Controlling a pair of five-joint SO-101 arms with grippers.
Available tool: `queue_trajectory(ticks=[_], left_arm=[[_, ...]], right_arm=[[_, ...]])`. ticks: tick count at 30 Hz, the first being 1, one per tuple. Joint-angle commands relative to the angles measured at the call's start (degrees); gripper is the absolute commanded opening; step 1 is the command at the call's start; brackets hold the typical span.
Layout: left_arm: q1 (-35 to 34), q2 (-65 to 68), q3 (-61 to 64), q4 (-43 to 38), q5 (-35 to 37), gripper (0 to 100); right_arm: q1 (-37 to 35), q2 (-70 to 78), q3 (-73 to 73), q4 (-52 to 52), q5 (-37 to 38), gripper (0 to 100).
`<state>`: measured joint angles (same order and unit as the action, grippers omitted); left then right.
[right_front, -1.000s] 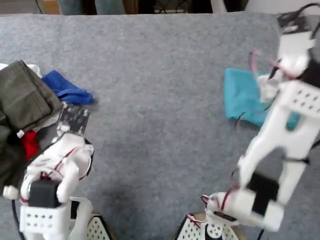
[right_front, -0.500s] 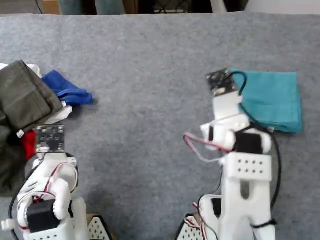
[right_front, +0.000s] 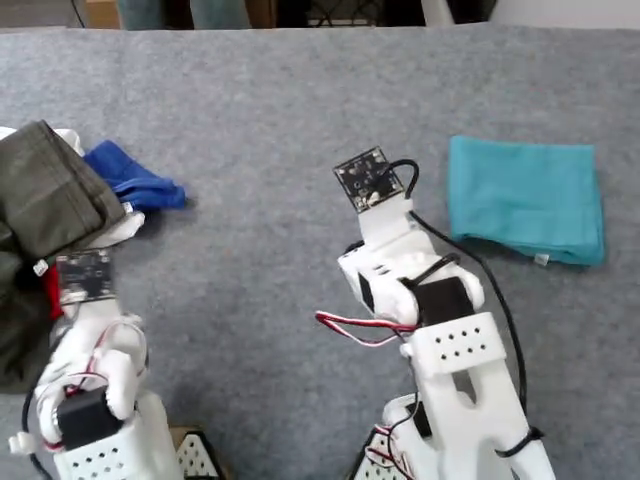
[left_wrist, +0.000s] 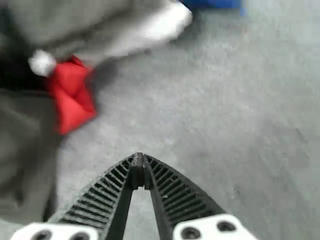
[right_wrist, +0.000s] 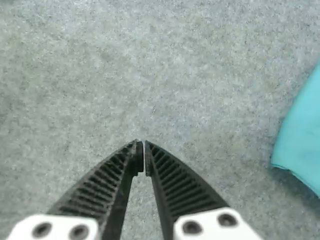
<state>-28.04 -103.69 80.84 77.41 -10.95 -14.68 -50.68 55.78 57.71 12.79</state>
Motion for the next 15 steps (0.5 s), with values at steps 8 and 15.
queue_trajectory(ticks=[8, 15], left_arm=[[-34.24, 4.31, 5.23, -44.31, -0.26, 37], [-27.38, 22.15, 8.22, -56.97, -0.09, 28]], right_arm=[[-0.53, -0.13, 0.04, -1.14, 0.00, 1.5], [-0.53, -0.13, -0.31, -0.79, 0.00, 1.5]])
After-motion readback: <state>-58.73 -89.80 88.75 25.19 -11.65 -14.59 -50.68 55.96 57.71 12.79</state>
